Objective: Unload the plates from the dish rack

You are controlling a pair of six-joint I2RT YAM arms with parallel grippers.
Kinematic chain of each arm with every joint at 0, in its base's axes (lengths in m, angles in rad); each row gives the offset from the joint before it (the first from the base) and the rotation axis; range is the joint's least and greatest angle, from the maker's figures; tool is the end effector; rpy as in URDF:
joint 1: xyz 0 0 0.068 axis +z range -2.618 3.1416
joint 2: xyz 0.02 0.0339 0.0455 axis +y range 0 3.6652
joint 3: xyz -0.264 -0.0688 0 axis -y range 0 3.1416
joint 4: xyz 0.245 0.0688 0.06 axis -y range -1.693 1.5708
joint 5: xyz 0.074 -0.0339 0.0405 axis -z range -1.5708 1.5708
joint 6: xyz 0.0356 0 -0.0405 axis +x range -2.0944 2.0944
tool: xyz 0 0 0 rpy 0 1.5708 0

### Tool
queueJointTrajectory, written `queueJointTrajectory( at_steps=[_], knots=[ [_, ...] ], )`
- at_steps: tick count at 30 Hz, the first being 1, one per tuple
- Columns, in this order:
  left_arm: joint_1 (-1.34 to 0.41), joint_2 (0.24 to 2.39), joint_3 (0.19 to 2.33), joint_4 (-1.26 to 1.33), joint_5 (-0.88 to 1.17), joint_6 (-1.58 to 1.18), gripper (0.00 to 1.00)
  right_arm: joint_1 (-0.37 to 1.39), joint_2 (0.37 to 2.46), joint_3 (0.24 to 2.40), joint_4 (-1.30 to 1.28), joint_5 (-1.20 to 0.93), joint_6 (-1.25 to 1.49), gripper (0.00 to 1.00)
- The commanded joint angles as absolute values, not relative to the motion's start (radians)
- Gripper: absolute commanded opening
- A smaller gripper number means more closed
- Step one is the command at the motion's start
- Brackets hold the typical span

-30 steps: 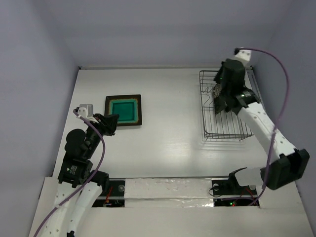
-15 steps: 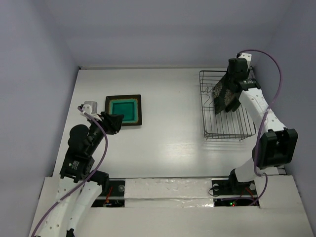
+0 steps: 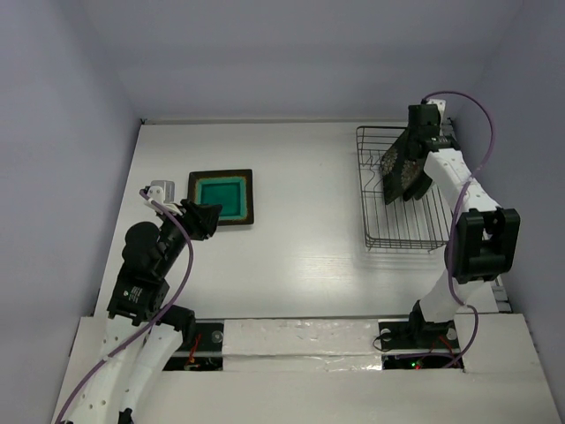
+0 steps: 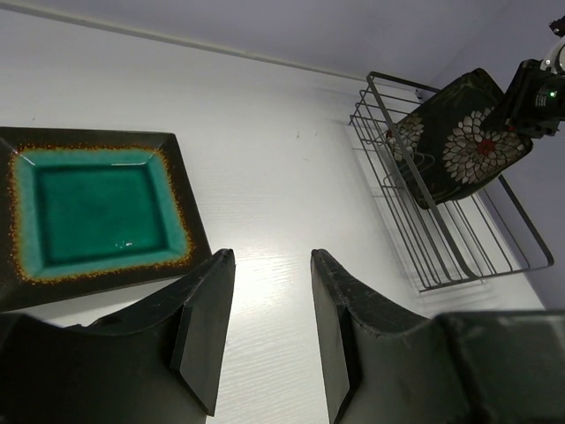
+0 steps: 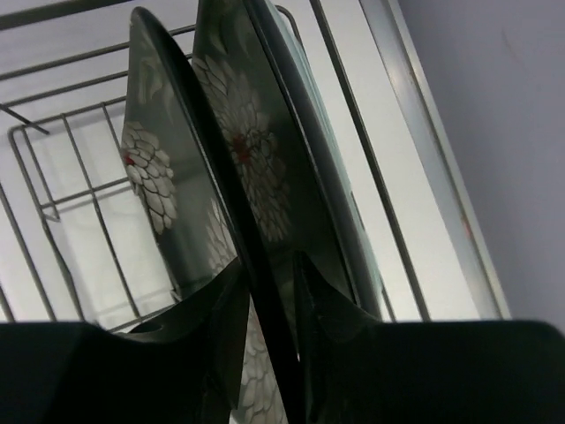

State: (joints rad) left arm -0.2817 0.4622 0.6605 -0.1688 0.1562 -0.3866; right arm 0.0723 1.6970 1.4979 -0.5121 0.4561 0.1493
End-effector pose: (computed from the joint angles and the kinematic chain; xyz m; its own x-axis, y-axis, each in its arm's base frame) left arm 0.1149 -0.0390 0.3415 -0.1336 -0.3491 -0.9275 0.4034 0.8357 -0.3726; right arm 0.3857 0.0122 0.3166 -0.6039 0.0902 -0.7919 0.3618 0.9163 -0.1716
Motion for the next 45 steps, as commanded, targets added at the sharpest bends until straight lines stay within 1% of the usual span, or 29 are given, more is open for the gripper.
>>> queueJointTrajectory(
  at_steps=[1,2,3,5,6,8,9,10,17,25,27,31,33,37,38,39,40,41,42,43,45],
  knots=[
    [-0.287,0.462,0.652,-0.123,0.152,-0.376,0.37,0.071,1.69,1.536,-0.479,0.425,0.13,0.29],
    [-0.278,0.46,0.65,-0.123,0.152,-0.377,0.37,0.071,1.686,1.537,-0.477,0.426,0.123,0.27],
    [-0.278,0.459,0.65,-0.123,0.152,-0.377,0.37,0.071,1.674,1.537,-0.476,0.433,0.12,0.22],
    [-0.278,0.46,0.65,-0.121,0.152,-0.377,0.37,0.071,1.657,1.539,-0.468,0.437,0.106,0.16],
    [-0.278,0.46,0.65,-0.121,0.153,-0.377,0.37,0.071,1.646,1.539,-0.465,0.446,0.101,0.09],
    [-0.278,0.463,0.65,-0.12,0.155,-0.379,0.37,0.071,1.612,1.539,-0.454,0.449,0.091,0.06],
    [-0.278,0.465,0.649,-0.118,0.158,-0.379,0.37,0.071,1.6,1.539,-0.451,0.448,0.084,0.02],
    [-0.269,0.465,0.65,-0.118,0.16,-0.379,0.37,0.071,1.586,1.542,-0.448,0.446,0.081,0.0],
    [-0.268,0.468,0.649,-0.115,0.167,-0.379,0.37,0.071,1.468,1.551,-0.443,0.428,0.083,0.0],
    [-0.268,0.46,0.65,-0.117,0.17,-0.38,0.37,0.071,1.329,1.562,-0.42,0.284,0.164,0.0],
    [-0.268,0.457,0.65,-0.117,0.172,-0.379,0.37,0.081,1.293,1.536,-0.361,0.177,0.21,0.0],
    [-0.268,0.448,0.65,-0.117,0.169,-0.379,0.37,0.171,1.236,1.396,-0.172,-0.009,0.313,0.0],
    [-0.259,0.443,0.65,-0.117,0.169,-0.379,0.37,0.216,1.256,1.352,-0.04,-0.114,0.395,0.0],
    [-0.259,0.445,0.65,-0.115,0.17,-0.379,0.37,0.354,1.351,1.29,0.188,-0.17,0.523,0.0],
    [-0.259,0.446,0.65,-0.117,0.17,-0.379,0.37,0.392,1.377,1.284,0.289,-0.182,0.56,0.0],
    [-0.25,0.443,0.649,-0.117,0.17,-0.38,0.37,0.408,1.435,1.273,0.34,-0.224,0.631,0.0],
    [-0.25,0.445,0.649,-0.117,0.169,-0.379,0.37,0.422,1.471,1.27,0.395,-0.247,0.673,0.0],
    [-0.25,0.442,0.649,-0.117,0.169,-0.38,0.37,0.434,1.504,1.269,0.513,-0.27,0.754,0.0],
    [-0.25,0.44,0.649,-0.117,0.169,-0.379,0.37,0.463,1.541,1.275,0.561,-0.297,0.787,0.0],
    [-0.25,0.44,0.649,-0.115,0.17,-0.379,0.37,0.478,1.616,1.284,0.602,-0.295,0.81,0.0],
    [-0.25,0.437,0.649,-0.115,0.169,-0.38,0.37,0.524,1.69,1.34,0.64,-0.291,0.841,0.0]
  ],
)
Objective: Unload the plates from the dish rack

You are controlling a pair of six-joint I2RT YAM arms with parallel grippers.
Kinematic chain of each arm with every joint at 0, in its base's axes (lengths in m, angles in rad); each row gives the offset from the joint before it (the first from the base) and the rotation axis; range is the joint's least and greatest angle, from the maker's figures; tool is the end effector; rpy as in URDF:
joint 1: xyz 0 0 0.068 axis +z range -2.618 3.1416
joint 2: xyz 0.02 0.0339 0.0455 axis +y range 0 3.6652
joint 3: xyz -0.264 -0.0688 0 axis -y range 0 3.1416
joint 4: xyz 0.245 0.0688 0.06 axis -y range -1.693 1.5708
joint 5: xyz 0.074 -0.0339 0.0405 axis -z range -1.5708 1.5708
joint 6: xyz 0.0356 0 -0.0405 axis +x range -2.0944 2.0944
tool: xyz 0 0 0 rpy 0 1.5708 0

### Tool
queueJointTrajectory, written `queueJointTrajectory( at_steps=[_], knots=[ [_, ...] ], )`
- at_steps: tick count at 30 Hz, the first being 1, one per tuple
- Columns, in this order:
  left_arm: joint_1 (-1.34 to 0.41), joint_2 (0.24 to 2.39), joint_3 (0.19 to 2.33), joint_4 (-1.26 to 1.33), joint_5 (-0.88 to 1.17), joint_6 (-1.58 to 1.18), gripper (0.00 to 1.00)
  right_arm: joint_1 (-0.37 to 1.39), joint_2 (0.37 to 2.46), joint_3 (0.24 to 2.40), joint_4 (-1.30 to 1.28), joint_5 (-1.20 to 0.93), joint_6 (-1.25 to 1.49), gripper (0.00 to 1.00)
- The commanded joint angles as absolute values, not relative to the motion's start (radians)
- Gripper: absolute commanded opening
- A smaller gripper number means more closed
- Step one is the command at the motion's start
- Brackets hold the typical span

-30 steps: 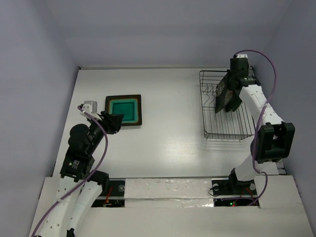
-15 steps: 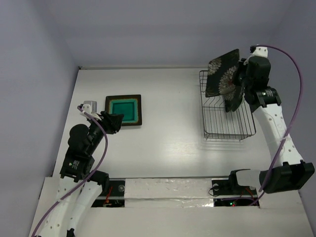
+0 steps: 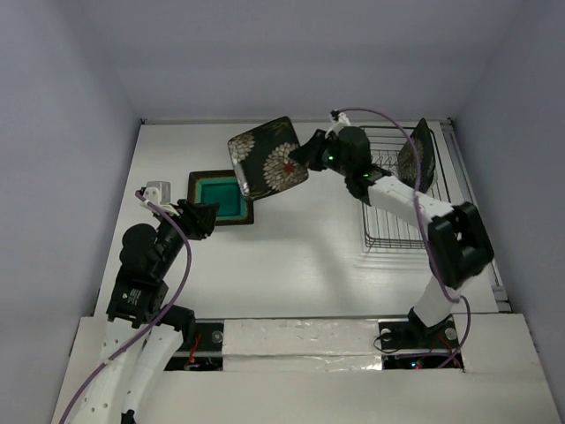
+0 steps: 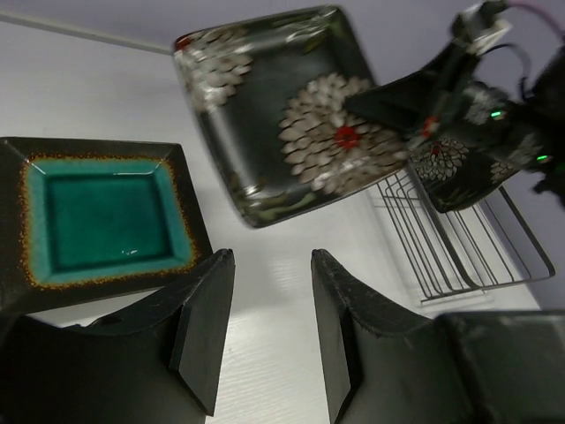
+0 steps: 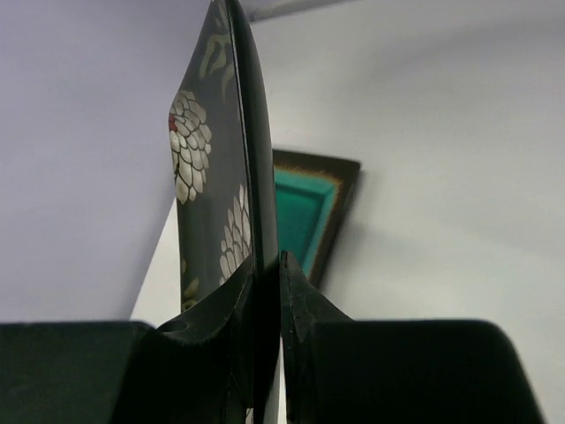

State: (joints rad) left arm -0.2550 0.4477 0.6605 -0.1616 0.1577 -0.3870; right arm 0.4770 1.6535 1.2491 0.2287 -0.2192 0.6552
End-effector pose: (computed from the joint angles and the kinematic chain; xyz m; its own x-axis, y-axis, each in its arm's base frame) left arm 0.1126 -0.0351 0.3438 -0.1054 -0.3577 -0.9279 0.3899 0.8435 -0.3695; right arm 0.3498 0.1895 0.3163 -0.5121 0.4048 -0.7576 -0.4115 0.6585 0.6301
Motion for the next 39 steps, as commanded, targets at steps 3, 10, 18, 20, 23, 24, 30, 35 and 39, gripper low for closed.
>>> queueJointTrajectory(
  at_steps=[3,10,18,20,23,24,30,35,39],
  knots=[
    [-0.241,0.437,0.647,-0.117,0.169,-0.38,0.37,0.561,1.827,1.391,0.693,-0.298,0.893,0.0],
    [-0.23,0.439,0.647,-0.112,0.183,-0.38,0.37,0.678,2.043,1.46,0.75,-0.184,1.025,0.0],
    [-0.23,0.431,0.646,-0.11,0.187,-0.38,0.37,0.759,2.18,1.545,0.687,-0.026,1.109,0.0],
    [-0.23,0.428,0.646,-0.11,0.189,-0.379,0.37,0.768,2.204,1.546,0.677,-0.018,1.127,0.01],
    [-0.23,0.429,0.646,-0.109,0.192,-0.379,0.37,0.778,2.218,1.539,0.664,-0.006,1.137,0.14],
    [-0.23,0.428,0.647,-0.109,0.19,-0.379,0.37,0.778,2.221,1.539,0.644,0.0,1.134,0.23],
    [-0.23,0.423,0.647,-0.107,0.189,-0.379,0.38,0.807,2.209,1.497,0.604,0.064,1.109,0.61],
    [-0.23,0.422,0.649,-0.107,0.187,-0.38,0.38,0.818,2.194,1.515,0.458,0.087,1.036,0.86],
    [-0.23,0.417,0.649,-0.107,0.187,-0.379,0.38,0.828,2.172,1.569,0.295,0.123,0.909,0.98]
  ],
)
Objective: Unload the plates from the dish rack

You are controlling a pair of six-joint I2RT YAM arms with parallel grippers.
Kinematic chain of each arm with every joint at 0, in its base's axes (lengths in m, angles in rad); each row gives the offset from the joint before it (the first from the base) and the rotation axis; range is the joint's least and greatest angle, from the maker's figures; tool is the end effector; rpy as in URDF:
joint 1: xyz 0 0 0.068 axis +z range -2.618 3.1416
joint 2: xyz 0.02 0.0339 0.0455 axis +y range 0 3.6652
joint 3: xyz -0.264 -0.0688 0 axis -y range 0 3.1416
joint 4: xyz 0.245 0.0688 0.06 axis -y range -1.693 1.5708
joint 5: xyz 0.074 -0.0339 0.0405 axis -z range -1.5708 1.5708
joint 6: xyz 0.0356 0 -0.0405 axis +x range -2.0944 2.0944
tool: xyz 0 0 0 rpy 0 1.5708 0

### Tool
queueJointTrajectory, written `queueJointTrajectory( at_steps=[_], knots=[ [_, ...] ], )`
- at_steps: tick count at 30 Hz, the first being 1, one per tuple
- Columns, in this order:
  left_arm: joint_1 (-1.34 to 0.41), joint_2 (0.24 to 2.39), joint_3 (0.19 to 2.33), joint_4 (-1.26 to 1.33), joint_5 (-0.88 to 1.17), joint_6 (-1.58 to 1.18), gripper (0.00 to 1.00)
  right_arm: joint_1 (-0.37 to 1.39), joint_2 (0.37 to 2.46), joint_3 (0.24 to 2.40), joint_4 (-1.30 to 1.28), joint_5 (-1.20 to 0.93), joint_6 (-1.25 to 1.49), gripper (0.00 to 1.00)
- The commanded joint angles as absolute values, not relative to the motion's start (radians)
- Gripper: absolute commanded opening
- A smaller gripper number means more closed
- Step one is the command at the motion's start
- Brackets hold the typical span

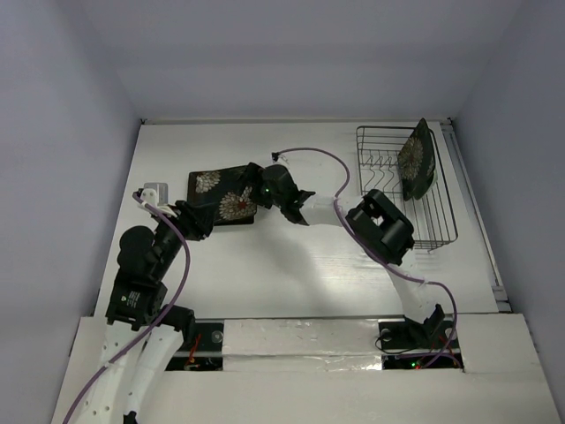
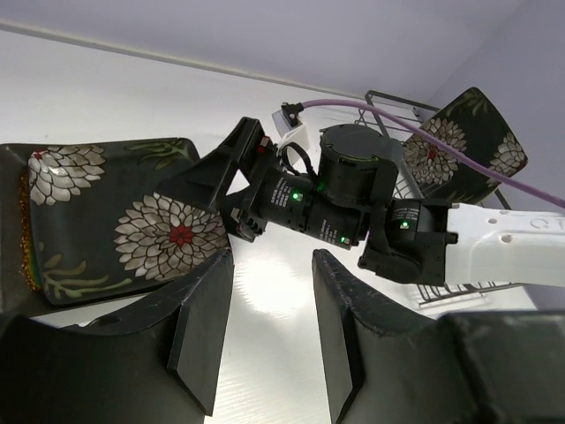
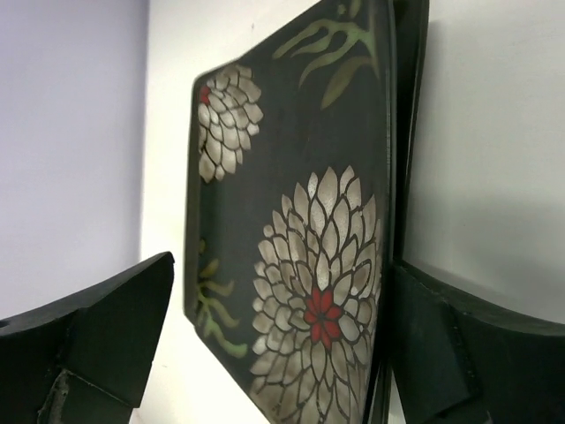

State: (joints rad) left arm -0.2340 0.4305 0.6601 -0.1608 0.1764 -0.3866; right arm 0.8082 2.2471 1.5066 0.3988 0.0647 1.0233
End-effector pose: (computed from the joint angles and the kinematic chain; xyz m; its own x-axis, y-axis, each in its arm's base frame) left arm 0.1092 -0.0325 0.3454 -0.0883 -0.3605 -0.9286 0.3944 0.8434 -0.3650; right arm 0.3538 0.3670 0.1617 -0.7006 0.5001 -0.5090 -0.1560 0.5886 0.7932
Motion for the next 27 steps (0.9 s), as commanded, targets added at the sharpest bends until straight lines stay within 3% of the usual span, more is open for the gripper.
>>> queueJointTrajectory(
  at_steps=[1,17,20,21,23,24,26,27],
  knots=[
    [-0.23,0.417,0.649,-0.109,0.187,-0.379,0.38,0.837,2.161,1.574,0.27,0.142,0.89,0.98],
    [-0.23,0.405,0.65,-0.109,0.184,-0.379,0.39,0.838,2.091,1.586,-0.052,0.187,0.606,0.98],
    [-0.23,0.402,0.65,-0.11,0.184,-0.377,0.39,0.838,1.973,1.52,-0.032,0.233,0.557,0.72],
    [-0.23,0.402,0.649,-0.109,0.184,-0.377,0.39,0.838,1.938,1.505,-0.032,0.254,0.51,0.47],
    [-0.23,0.4,0.649,-0.107,0.184,-0.377,0.39,0.838,1.829,1.483,-0.07,0.311,0.462,0.35],
    [-0.23,0.402,0.65,-0.109,0.184,-0.379,0.39,0.838,1.794,1.482,-0.086,0.339,0.418,0.21],
    [-0.23,0.402,0.647,-0.11,0.181,-0.38,0.39,0.838,1.696,1.465,-0.113,0.411,0.376,0.13],
    [-0.23,0.403,0.647,-0.11,0.181,-0.38,0.39,0.821,1.665,1.459,-0.142,0.432,0.342,0.03]
  ],
)
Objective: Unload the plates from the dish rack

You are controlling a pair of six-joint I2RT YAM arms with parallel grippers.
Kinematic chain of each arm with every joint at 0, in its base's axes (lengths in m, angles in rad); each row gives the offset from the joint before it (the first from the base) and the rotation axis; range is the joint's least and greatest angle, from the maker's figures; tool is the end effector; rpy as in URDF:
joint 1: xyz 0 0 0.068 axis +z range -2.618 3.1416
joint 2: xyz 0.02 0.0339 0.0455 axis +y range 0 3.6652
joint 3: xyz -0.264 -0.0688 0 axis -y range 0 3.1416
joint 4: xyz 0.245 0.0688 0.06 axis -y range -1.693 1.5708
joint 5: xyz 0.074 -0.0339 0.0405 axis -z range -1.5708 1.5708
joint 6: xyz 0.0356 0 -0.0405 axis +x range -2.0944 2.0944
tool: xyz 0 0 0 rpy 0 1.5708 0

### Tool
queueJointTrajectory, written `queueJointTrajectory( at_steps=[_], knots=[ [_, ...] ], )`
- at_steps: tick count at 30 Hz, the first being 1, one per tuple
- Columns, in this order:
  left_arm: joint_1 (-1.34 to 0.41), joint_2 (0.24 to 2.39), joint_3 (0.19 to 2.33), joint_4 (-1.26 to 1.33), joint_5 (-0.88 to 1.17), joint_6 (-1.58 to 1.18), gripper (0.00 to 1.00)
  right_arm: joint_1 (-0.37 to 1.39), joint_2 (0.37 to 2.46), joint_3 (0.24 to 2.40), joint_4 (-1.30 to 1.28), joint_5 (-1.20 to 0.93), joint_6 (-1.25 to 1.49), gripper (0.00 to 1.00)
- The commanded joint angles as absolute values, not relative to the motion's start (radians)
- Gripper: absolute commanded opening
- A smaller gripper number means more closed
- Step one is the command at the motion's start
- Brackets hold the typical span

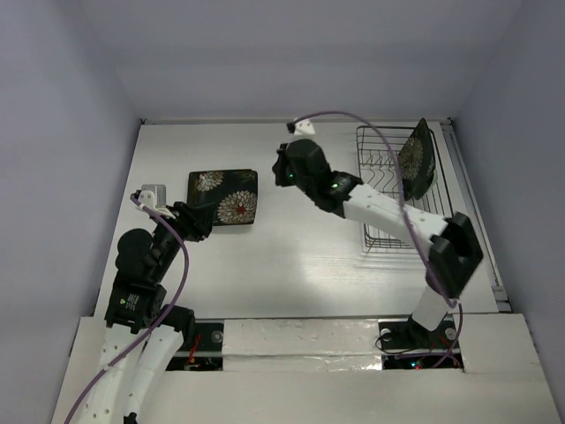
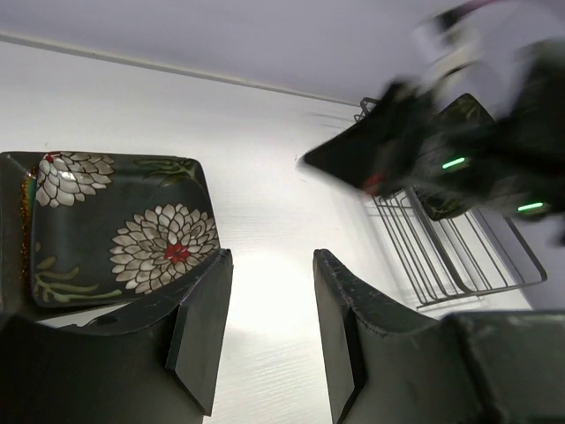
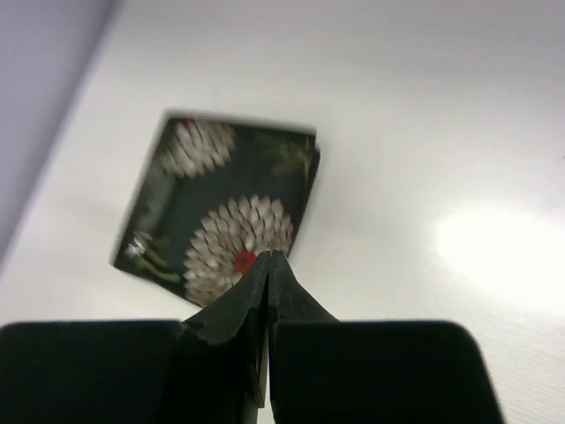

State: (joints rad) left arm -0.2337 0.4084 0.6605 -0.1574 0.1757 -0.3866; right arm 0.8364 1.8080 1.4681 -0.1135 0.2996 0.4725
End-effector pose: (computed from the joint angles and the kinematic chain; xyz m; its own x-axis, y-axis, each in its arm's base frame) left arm 0.1042 -0.0312 0.3479 -0.0646 -0.3662 -0.9283 0.4027 0.8416 -0.3600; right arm 0.2960 0.3122 0.2977 -0.5032 0.0915 -0.8593 -0.3396 0.8935 0.2940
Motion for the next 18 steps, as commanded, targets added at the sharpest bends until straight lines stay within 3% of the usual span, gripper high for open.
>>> queueJointTrajectory(
  at_steps=[1,10,11,12,15,18],
  knots=[
    [-0.23,0.405,0.647,-0.11,0.179,-0.382,0.39,0.804,1.636,1.453,-0.161,0.461,0.331,0.0],
    [-0.267,0.426,0.652,-0.133,0.21,-0.377,0.4,0.299,1.342,1.33,-0.423,0.56,0.25,0.02],
    [-0.276,0.428,0.649,-0.14,0.196,-0.377,0.41,0.267,1.33,1.324,-0.432,0.558,0.241,0.08],
    [-0.276,0.434,0.646,-0.14,0.196,-0.377,0.41,0.209,1.312,1.319,-0.443,0.552,0.226,0.28],
    [-0.288,0.445,0.647,-0.135,0.196,-0.371,0.41,0.134,1.313,1.331,-0.459,0.502,0.209,0.65],
    [-0.298,0.44,0.647,-0.147,0.183,-0.37,0.42,0.042,1.362,1.354,-0.462,0.431,0.209,0.72]
  ],
)
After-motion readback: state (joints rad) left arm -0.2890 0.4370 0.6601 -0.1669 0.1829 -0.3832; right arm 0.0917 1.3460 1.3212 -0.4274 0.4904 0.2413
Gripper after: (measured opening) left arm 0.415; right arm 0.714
